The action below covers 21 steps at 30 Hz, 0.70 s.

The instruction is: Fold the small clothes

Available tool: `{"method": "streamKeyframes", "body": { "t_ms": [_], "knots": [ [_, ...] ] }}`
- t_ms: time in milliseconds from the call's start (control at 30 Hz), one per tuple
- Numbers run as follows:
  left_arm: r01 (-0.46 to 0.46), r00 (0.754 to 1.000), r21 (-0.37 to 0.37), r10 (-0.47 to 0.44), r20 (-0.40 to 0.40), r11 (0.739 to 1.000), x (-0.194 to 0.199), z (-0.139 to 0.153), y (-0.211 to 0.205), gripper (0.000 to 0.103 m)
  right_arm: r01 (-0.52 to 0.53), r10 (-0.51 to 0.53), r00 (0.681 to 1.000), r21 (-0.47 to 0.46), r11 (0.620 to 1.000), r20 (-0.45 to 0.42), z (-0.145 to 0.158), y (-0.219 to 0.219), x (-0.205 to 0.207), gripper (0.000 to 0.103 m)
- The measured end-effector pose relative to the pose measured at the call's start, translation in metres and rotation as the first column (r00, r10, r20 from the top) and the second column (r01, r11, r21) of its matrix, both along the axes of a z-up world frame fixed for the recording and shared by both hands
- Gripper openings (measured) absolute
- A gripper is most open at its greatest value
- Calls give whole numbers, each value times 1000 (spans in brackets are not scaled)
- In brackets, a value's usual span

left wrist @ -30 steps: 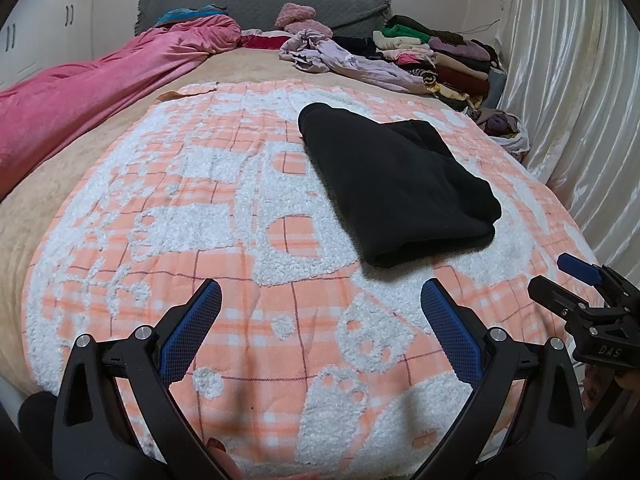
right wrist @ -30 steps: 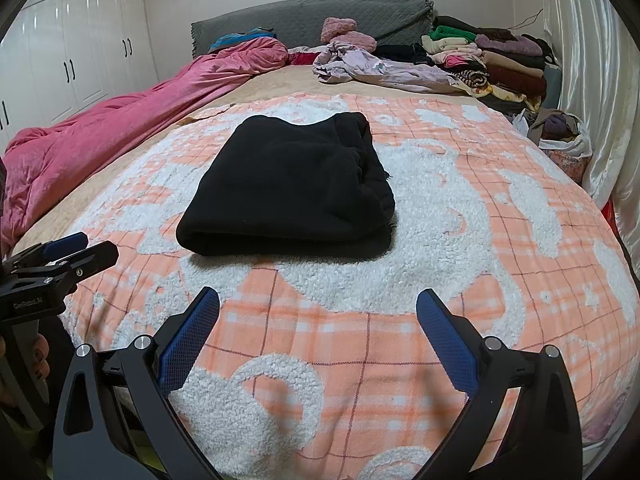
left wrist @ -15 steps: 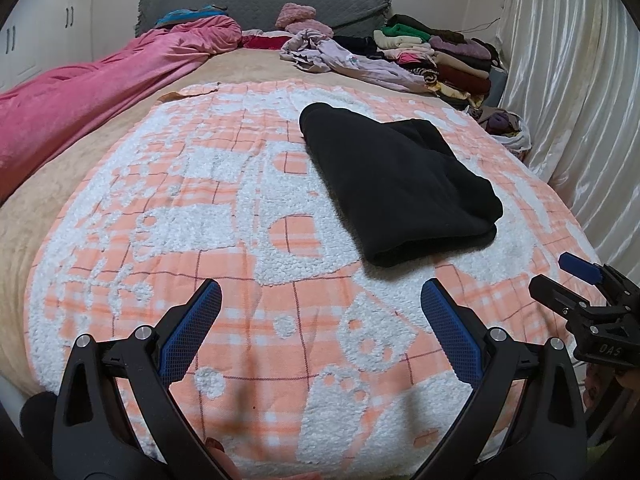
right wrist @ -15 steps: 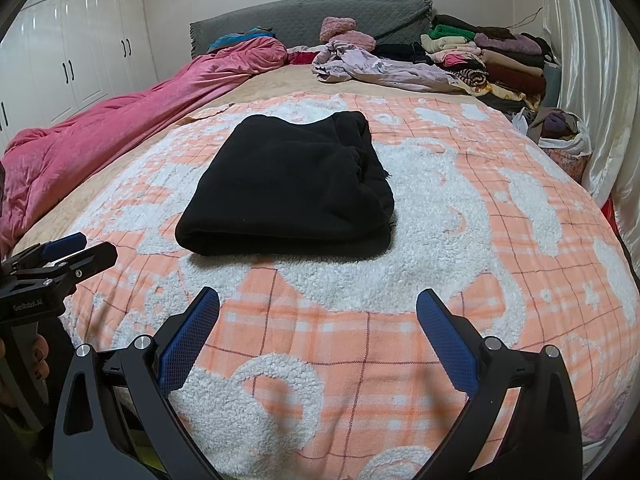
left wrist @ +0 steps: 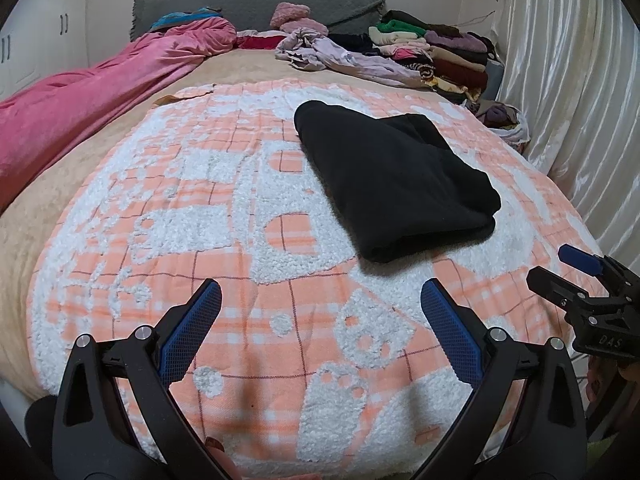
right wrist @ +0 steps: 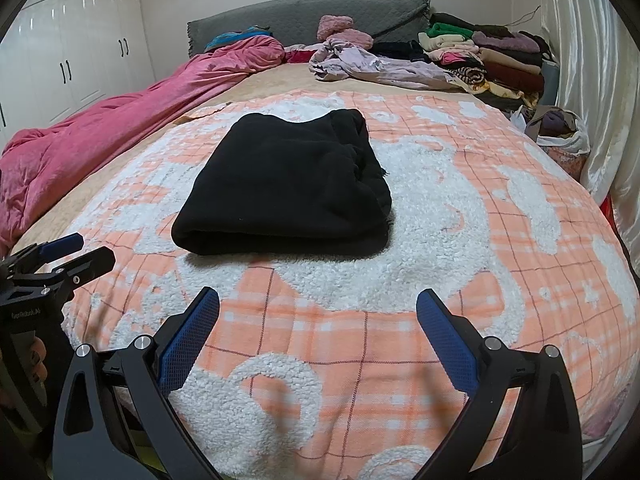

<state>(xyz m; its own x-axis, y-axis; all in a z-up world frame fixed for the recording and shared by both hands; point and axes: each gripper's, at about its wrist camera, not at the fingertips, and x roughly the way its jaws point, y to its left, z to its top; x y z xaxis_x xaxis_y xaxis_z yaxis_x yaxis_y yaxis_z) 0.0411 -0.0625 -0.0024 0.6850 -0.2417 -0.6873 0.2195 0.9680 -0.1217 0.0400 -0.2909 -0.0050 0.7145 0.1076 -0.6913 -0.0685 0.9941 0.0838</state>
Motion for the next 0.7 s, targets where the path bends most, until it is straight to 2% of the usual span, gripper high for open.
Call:
{"method": "streamKeyframes", "body": {
  "t_ms": [267,367,467,567,667,700],
  "knots": [
    [14,1000,2,-14,-21,1000,3,-4,-1,93,29,-29,1000,2,1000,-5,-1,-5,3,98],
    [-3,999,12,4,-36,1000,5,-7,6,93,80,-80,997,7,997,-5,-1,-15,3,98],
    [-39,998,23,40,-50,999,9,-9,19,93,175,-175,985,11,985,0,-4,-38,-1,98],
    [-81,996,23,82,-37,996,18,-6,41,93,331,-332,943,26,943,8,-8,-78,-15,98],
    [-173,985,6,173,-24,985,38,-1,87,93,521,-522,852,40,853,28,-12,-139,-43,98],
    [-222,975,15,222,-31,975,52,-2,113,93,602,-603,797,28,798,30,-15,-166,-57,98]
  ]
}}
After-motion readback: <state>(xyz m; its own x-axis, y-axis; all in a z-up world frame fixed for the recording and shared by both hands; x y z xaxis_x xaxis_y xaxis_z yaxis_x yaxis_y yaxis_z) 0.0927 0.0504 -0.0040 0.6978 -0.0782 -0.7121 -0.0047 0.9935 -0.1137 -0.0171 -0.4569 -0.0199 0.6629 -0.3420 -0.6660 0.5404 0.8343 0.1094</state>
